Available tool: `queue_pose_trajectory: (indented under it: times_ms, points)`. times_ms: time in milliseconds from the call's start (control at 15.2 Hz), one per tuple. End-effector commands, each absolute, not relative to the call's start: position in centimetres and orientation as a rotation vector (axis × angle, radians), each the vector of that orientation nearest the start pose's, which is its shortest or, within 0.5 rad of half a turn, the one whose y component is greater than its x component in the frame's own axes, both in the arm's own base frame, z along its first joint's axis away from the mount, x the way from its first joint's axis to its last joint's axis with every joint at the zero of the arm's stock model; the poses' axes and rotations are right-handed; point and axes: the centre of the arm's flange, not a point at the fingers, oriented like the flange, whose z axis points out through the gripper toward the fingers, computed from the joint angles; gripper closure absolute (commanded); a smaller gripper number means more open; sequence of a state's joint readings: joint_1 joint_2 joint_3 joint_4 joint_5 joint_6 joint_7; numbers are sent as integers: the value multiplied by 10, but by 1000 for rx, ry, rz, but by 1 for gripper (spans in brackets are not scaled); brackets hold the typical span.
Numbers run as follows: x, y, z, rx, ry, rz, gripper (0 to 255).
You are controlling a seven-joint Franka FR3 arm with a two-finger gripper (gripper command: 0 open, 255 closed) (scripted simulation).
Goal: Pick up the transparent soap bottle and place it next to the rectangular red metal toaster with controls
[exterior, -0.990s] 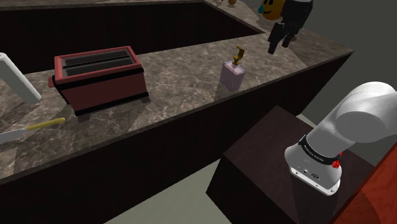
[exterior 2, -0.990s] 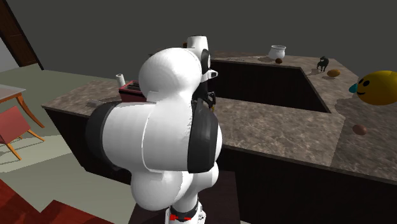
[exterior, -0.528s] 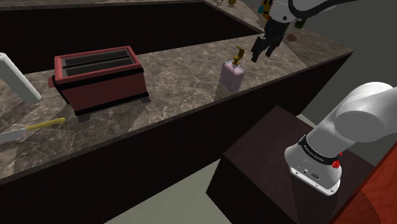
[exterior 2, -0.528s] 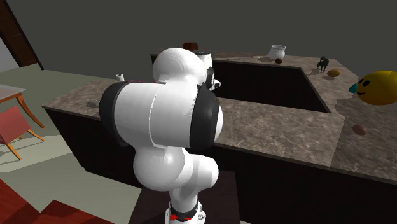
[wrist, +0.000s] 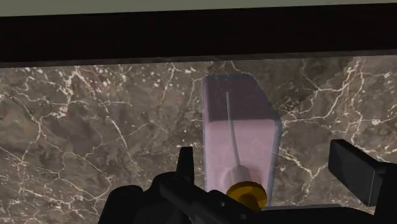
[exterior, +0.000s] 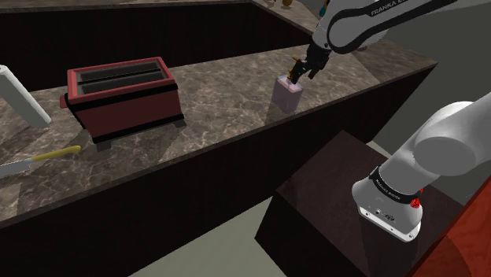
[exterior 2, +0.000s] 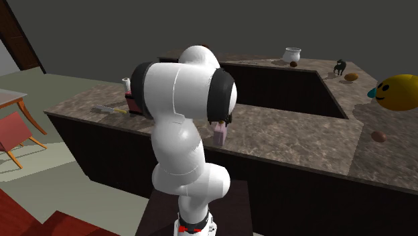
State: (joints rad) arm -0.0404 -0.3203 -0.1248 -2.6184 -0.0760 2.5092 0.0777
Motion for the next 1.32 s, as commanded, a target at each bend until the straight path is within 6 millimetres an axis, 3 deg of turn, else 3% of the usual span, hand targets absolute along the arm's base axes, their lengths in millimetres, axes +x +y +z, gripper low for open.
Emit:
queue_pose_trajectory:
  times_ms: [0,594,1056,1122,1254]
  points:
    - [438,-75,359,-3120,310,-387,0]
    - [452,-78,315,-3116,315,-401,0]
    - [452,-78,315,-3116,315,-401,0]
    - [452,-78,315,-3116,315,-401,255]
    - [452,-78,315,-3116,315,-401,255]
